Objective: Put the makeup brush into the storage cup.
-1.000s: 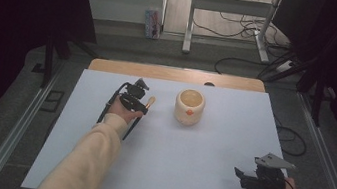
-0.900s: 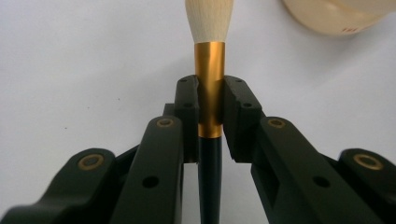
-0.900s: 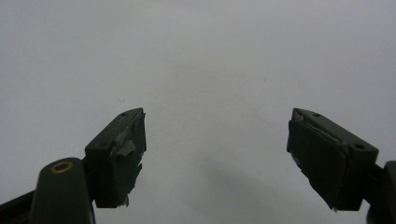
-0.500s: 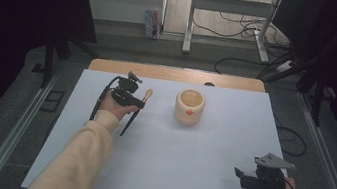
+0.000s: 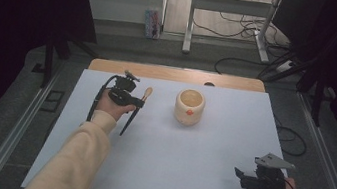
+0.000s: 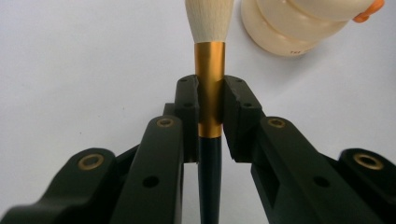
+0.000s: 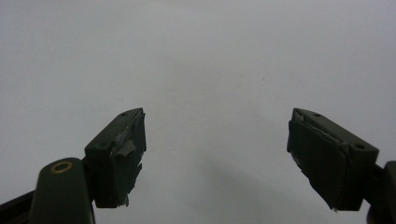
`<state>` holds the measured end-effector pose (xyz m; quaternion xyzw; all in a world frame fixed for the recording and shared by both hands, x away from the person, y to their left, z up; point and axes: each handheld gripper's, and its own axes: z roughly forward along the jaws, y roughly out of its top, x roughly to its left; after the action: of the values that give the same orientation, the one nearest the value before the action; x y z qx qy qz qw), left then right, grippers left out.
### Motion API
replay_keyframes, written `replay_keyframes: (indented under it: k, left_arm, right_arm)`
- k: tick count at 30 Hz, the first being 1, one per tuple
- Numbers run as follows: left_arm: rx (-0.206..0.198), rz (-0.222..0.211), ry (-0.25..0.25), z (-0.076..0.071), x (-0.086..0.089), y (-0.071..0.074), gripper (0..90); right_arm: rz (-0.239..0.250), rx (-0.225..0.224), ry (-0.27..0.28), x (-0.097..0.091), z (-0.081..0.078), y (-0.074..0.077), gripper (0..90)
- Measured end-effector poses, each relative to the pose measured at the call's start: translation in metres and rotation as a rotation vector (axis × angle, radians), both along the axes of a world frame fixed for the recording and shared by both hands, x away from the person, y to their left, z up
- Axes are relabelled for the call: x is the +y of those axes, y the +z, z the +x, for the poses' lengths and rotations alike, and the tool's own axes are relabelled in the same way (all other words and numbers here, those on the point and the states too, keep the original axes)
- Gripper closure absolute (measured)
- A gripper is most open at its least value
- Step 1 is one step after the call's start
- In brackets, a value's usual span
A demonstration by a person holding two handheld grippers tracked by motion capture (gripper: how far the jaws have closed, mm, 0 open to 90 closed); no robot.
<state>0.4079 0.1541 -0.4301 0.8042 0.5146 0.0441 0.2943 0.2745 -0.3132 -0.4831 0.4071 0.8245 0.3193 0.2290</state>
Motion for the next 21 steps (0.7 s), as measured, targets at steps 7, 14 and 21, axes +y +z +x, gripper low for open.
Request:
replay_keyframes:
  k: [7,14,21]
  left_arm:
    - [-0.021,-0.012,-0.006,-0.0051,0.0031,0.0033,77.3]
    - [-0.028,-0.026,-0.003,-0.0059,0.0044,0.0049,77.3]
    - [-0.061,-0.041,-0.011,-0.0088,0.0064,0.0087,77.3]
  right_arm:
    - [-0.002,0.001,0.000,-0.0004,0.0002,-0.0001,20.1]
    - [-0.002,0.001,-0.001,-0.0001,0.0000,-0.0001,20.1]
    - [-0.004,0.001,-0.003,-0.0001,0.0002,-0.0003,20.0]
